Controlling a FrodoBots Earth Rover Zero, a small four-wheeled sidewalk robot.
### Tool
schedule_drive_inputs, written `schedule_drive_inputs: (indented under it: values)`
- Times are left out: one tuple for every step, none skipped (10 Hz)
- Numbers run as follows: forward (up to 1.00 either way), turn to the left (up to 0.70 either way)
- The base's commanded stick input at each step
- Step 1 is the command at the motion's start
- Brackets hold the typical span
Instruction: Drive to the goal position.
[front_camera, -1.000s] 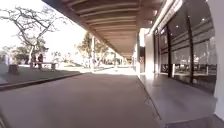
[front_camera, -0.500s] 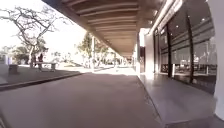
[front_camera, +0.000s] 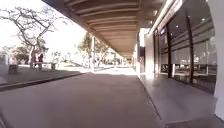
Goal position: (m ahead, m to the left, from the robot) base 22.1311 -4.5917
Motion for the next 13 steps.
schedule_drive_inputs:
  values:
    - [0.70, 0.00]
    - [0.70, 0.00]
    - [0.70, 0.00]
    - [0.70, 0.00]
    - [0.70, 0.00]
    - [0.70, 0.00]
    - [0.70, 0.00]
    - [0.70, 0.00]
    - [0.70, 0.00]
    - [0.70, 0.35]
    - [0.70, 0.35]
    - [0.70, 0.00]
    - [0.70, 0.00]
